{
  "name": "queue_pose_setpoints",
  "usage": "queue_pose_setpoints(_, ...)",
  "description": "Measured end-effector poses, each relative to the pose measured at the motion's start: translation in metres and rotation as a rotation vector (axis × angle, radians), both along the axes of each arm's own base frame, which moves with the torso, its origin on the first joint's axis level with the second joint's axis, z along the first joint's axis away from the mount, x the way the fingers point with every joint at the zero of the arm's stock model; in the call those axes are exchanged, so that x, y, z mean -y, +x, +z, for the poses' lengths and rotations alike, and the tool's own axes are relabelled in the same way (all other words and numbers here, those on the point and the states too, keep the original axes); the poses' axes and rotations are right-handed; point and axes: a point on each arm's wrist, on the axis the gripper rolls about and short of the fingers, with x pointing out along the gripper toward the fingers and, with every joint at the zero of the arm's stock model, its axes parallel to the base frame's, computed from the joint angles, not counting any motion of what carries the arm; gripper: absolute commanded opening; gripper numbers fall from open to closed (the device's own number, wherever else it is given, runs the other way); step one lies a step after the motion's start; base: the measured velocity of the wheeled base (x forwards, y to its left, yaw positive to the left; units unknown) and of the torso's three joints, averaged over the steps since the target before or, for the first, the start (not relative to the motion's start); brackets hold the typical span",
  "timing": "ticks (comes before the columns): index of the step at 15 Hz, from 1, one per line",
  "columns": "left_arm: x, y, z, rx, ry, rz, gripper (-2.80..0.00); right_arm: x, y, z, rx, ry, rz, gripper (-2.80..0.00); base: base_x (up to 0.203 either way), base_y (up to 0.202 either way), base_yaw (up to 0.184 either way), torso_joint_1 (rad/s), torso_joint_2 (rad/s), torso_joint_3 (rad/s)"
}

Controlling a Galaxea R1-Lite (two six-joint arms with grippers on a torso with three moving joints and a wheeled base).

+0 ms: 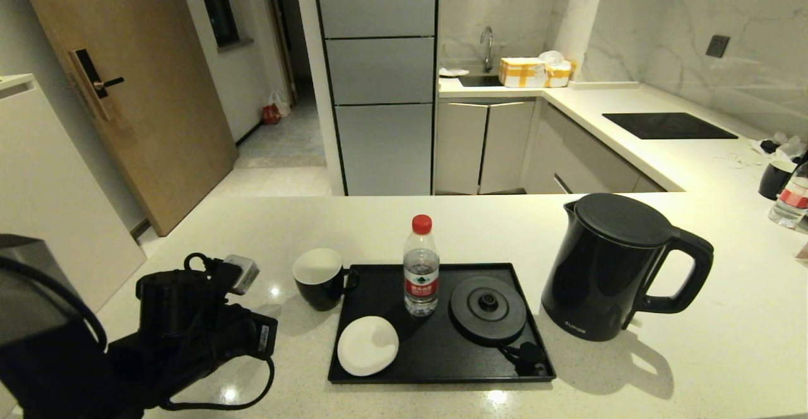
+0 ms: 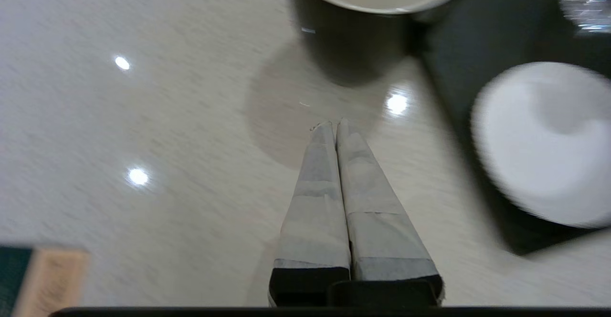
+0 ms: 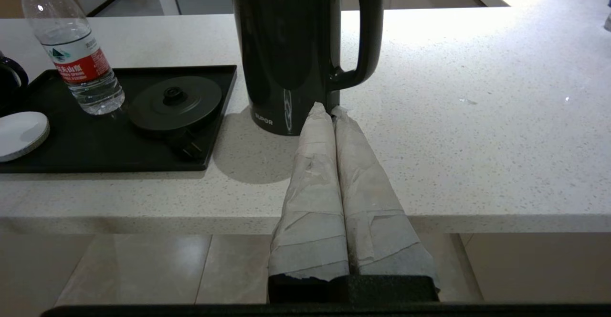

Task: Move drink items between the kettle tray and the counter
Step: Return the tea cup to its original position

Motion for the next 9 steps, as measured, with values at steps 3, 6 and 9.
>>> queue_pose_setpoints(3,-0.008,0.008,-0.014,-0.010,0.018,0.012,-2.80,0.000,0.000,0.000,0.000,0.000,0.001,-2.80,0.000,0.000,0.000,0.000,0.00,0.000)
queue_pose_setpoints(6,-0.009,0.013,-0.024,-0.029,0.020,0.015,-2.80,0.000,0.000,0.000,0.000,0.000,0.000,-2.80,0.000,0.000,0.000,0.000,0.00,0.000)
queue_pose_setpoints(9,-0.007,0.020,-0.028,-0.018,0.015,0.002,0.00,0.000,0.000,0.000,0.000,0.000,0.000,-2.80,0.000,0.000,0.000,0.000,0.00,0.000)
